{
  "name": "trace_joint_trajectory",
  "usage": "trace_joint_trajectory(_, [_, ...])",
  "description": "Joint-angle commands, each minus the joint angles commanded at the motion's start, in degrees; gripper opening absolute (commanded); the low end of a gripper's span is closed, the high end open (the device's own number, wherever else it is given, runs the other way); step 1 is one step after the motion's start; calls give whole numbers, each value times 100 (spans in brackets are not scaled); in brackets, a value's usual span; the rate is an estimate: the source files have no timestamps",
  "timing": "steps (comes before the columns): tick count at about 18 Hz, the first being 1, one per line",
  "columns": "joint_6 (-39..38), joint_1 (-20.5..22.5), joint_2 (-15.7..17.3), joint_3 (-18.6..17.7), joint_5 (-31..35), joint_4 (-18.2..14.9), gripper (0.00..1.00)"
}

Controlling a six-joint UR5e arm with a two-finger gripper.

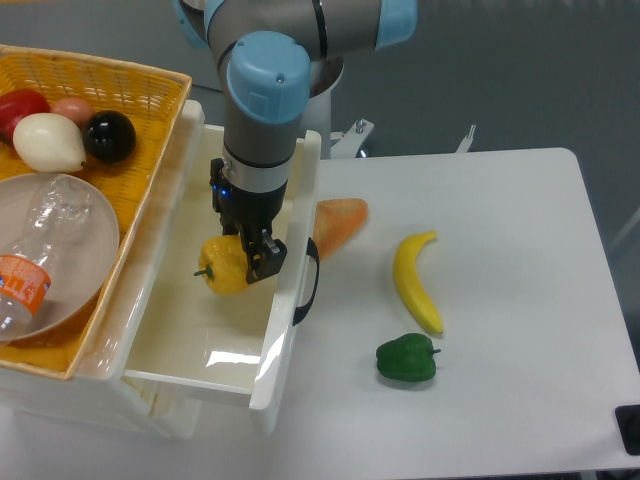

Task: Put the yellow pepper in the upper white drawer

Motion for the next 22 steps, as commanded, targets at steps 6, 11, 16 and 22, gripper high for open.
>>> trace_joint_trajectory(6, [106,-35,9,52,0,9,85])
trace_joint_trajectory(11, [114,53,70,132,-17,175,85])
trace_joint_trajectory(16, [219,263,79,421,-26,308,85])
trace_joint_trajectory(22, [220,799,175,589,-667,343,85])
